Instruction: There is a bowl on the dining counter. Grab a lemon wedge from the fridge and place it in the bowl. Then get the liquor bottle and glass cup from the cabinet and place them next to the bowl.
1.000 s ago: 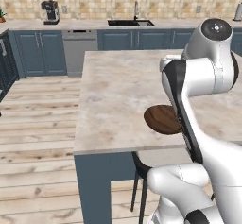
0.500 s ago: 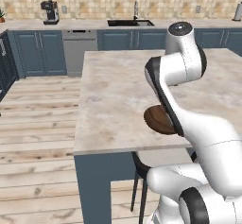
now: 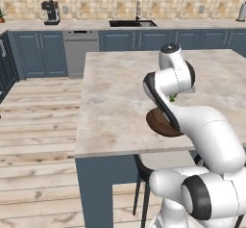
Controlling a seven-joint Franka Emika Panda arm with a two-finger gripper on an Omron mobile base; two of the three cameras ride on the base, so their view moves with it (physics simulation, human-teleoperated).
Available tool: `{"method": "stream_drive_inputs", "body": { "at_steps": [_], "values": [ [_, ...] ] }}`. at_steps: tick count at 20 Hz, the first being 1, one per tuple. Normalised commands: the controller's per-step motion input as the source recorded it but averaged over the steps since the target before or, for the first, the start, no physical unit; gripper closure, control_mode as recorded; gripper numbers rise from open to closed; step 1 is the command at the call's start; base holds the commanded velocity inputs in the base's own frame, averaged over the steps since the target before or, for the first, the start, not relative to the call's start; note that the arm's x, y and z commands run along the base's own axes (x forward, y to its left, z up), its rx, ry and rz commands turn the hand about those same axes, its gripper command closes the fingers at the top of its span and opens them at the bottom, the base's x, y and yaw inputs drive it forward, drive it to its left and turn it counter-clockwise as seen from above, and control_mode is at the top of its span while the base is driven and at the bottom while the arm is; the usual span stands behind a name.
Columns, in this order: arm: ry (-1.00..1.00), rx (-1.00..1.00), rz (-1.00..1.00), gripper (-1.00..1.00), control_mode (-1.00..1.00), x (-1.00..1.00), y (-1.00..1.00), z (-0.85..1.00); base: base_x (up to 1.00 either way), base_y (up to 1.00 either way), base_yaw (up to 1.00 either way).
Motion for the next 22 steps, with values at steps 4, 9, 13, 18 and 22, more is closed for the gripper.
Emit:
{"method": "stream_drive_inputs", "body": {
  "at_steps": [4, 9, 13, 18, 22],
  "values": [
    [0.0, 0.0, 0.0, 1.0, -1.0, 0.24, -0.45, -0.96, 0.0, 0.0, 0.0],
    [0.0, 0.0, 0.0, 1.0, -1.0, 0.32, -0.43, -0.73, 0.0, 0.0, 0.0],
    [0.0, 0.0, 0.0, 1.0, -1.0, 0.42, -0.29, -0.49, 0.0, 0.0, 0.0],
    [0.04, 0.0, 0.0, 1.0, -1.0, 0.52, -0.13, -0.3, 0.0, 0.0, 0.0],
    [0.05, 0.0, 0.0, 1.0, -1.0, 0.49, -0.06, -0.27, 0.0, 0.0, 0.0]
  ]
}}
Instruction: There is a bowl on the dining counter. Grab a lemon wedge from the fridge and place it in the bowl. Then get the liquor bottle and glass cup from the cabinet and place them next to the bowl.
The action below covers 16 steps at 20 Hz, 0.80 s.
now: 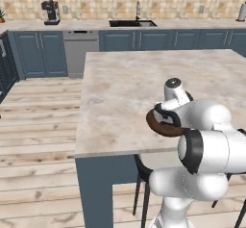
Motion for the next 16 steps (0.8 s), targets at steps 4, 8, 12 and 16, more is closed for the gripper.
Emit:
{"method": "stream_drive_inputs", "body": {
  "at_steps": [4, 8, 12, 16],
  "values": [
    [0.06, 0.0, 0.0, 1.0, -1.0, 0.29, -0.05, -0.43, 0.0, 0.0, 0.0],
    [0.05, 0.0, 0.0, 1.0, -1.0, 0.16, 0.0, -0.47, 0.0, 0.0, 0.0],
    [0.05, 0.0, 0.0, 1.0, -1.0, 0.16, 0.0, -0.41, 0.0, 0.0, 0.0],
    [0.01, 0.0, 0.0, 1.0, -1.0, 0.26, -0.01, -0.24, 0.0, 0.0, 0.0]
  ]
}}
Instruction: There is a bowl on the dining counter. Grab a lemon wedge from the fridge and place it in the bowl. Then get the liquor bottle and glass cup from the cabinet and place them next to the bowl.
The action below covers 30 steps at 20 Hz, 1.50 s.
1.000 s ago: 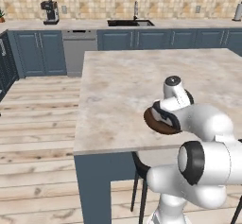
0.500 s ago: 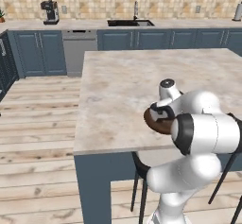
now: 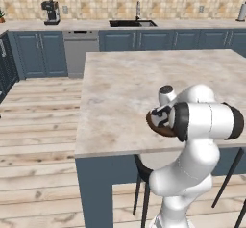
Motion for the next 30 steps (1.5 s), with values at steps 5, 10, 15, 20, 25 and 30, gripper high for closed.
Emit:
{"method": "stream_drive_inputs", "body": {
  "at_steps": [5, 10, 15, 20, 25, 30],
  "values": [
    [0.01, 0.0, 0.0, -1.0, -1.0, 0.39, -0.06, -0.15, 0.0, 0.0, 0.0],
    [0.0, 0.0, 0.0, -1.0, -1.0, 0.21, -0.09, -0.07, 0.0, 0.0, 0.0],
    [-0.03, 0.0, 0.0, -1.0, -1.0, -0.12, -0.13, 0.05, 0.0, 0.0, 0.0],
    [-0.15, 0.07, 0.0, -1.0, -1.0, -0.58, -0.01, 0.81, 0.0, 0.0, 0.0],
    [-0.09, 0.17, 0.04, -1.0, -1.0, -0.74, 0.0, 1.0, 0.0, 0.0, 0.0],
    [0.0, 0.21, 0.1, -1.0, -1.0, -0.67, 0.01, 1.0, 0.0, 0.0, 0.0]
  ]
}}
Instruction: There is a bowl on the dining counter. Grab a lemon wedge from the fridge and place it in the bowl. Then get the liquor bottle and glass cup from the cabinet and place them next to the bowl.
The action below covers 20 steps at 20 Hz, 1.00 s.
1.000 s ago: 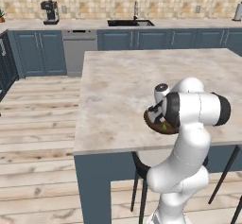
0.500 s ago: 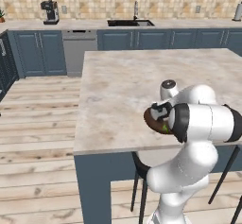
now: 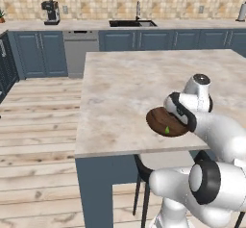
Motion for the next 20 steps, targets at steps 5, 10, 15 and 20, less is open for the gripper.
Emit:
{"method": "stream_drive_inputs", "body": {
  "at_steps": [5, 10, 15, 20],
  "values": [
    [0.03, 0.18, 0.11, -1.0, -1.0, -0.39, 0.16, 1.0, 0.0, 0.0, 0.0],
    [0.11, 0.05, 0.09, -1.0, -1.0, -0.3, 0.3, 1.0, 0.0, 0.0, 0.0],
    [0.23, 0.0, 0.06, -1.0, -1.0, -0.51, 0.46, 0.95, 0.0, 0.0, 0.0],
    [0.25, -0.03, 0.05, -1.0, -1.0, -0.82, 0.49, 0.59, 0.0, 0.0, 0.0]
  ]
}}
